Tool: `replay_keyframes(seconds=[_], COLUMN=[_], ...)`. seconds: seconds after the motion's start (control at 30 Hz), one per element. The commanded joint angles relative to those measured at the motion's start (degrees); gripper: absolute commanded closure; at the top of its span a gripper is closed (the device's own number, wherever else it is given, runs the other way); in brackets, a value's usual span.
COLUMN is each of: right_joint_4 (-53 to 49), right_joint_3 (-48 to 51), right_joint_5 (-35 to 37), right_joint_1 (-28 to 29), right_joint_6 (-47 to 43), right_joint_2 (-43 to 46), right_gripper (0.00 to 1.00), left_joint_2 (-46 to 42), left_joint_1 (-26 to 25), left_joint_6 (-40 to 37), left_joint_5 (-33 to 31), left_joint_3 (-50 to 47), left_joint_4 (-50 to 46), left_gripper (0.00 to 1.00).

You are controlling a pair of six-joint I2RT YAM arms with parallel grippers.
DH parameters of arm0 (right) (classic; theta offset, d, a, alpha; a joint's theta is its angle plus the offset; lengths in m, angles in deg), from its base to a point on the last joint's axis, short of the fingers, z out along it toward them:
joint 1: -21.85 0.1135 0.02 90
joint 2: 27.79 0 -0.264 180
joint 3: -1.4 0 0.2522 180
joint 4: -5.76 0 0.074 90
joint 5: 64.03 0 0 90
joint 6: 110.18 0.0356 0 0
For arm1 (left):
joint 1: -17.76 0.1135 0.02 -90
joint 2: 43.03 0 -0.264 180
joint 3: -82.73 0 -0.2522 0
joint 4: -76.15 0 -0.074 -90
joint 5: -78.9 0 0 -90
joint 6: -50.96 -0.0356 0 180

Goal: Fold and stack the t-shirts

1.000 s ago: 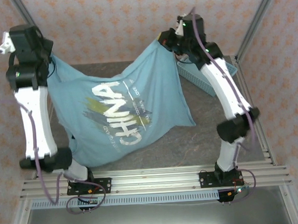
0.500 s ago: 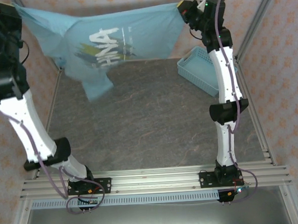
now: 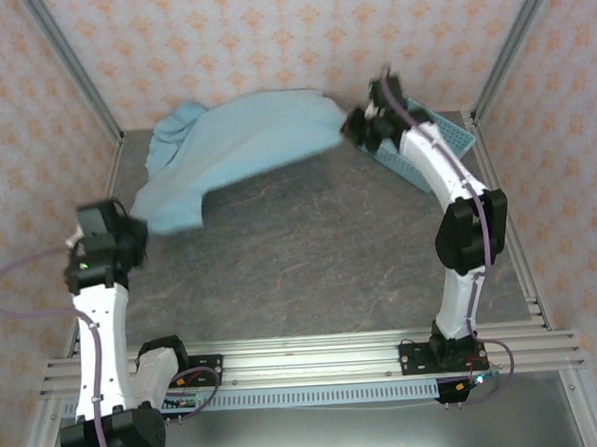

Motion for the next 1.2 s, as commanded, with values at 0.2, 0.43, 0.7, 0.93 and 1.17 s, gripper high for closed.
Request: replay_keyframes(seconds=[0.2,0.43,0.7,0.93,1.17], right_joint_4=[2.2,-4.7,-13.1,-10.2,-12.2], right_joint_3=[32.9,40.2,47.0,51.0,49.6], right_joint_5=[7.5,12.0,21.6,16.1,17.3], right_joint_1=[6.8,9.7,9.9,9.9,9.7], right_joint_6=[4.0,5.8,7.1,6.1,7.0], right_joint_2=[10.7,15.5,27.4,26.6,27.0], right_gripper=[1.00,1.00,1.00,1.00,1.00], left_joint_2=[-15.0,-19.1,-15.9,-15.6,-15.8], left_joint_1=[-6.5,-6.6,-7.0,-8.2,-9.0], left_joint_6=[12.0,13.8,15.0,15.3,14.4], left_joint_5=[5.3,6.3,9.8,10.1,11.4], left_joint_3=[-21.7,-21.7,-19.6,-16.7,-17.7], left_joint_4=[-10.6,-17.7,-16.7,-18.4,-19.6], left_gripper=[1.00,1.00,1.00,1.00,1.00])
